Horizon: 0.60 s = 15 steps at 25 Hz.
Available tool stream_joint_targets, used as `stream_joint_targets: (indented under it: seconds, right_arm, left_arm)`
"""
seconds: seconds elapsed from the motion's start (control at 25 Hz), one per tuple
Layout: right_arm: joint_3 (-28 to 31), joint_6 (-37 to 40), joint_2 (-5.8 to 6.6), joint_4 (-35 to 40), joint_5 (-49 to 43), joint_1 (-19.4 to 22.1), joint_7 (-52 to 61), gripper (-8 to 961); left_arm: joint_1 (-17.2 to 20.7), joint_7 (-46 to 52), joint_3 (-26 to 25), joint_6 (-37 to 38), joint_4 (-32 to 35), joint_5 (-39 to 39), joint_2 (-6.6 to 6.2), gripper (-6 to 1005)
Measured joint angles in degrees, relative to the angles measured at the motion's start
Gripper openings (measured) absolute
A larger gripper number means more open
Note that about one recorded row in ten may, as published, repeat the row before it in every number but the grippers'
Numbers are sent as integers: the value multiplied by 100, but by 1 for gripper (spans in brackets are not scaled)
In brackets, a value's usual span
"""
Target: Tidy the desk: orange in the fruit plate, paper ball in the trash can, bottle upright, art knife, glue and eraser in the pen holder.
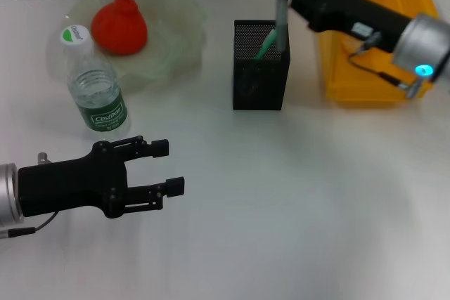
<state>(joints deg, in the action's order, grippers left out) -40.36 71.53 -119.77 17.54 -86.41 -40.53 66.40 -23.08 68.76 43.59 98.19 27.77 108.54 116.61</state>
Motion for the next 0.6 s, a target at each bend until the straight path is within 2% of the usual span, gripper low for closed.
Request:
stream_joint_targets:
  seconds: [0.12, 0.24, 0.36, 0.48, 0.52, 0.56, 0.6]
  right_arm:
    - [-92, -489, 20, -450, 38, -248, -311, 130]
    - [-242, -514, 19, -449, 43, -255, -252, 129]
    - [-471, -478, 36, -349, 46, -201, 0, 185]
    - [-738, -262, 46, -54, 47, 10, 385, 241]
    - [-971, 40, 54, 293, 48, 251, 682, 259]
    - [-971, 40, 54, 293, 48, 251, 682, 278]
    - [-1132, 261, 70, 572, 43, 447, 865, 296]
  left_arm:
    - [12, -23, 0, -1, -11, -2, 11, 784]
    - [21, -23, -1, -1, -16, -11, 13, 784]
    - [36, -31, -7, -1, -17, -21, 14, 784]
    - [40, -27, -10, 4, -14, -24, 12, 784]
    - [40, -27, -10, 4, -14, -24, 12, 784]
    - [49, -1, -20, 5, 15, -30, 3, 784]
    - [47, 30, -46, 10, 16, -31, -4, 784]
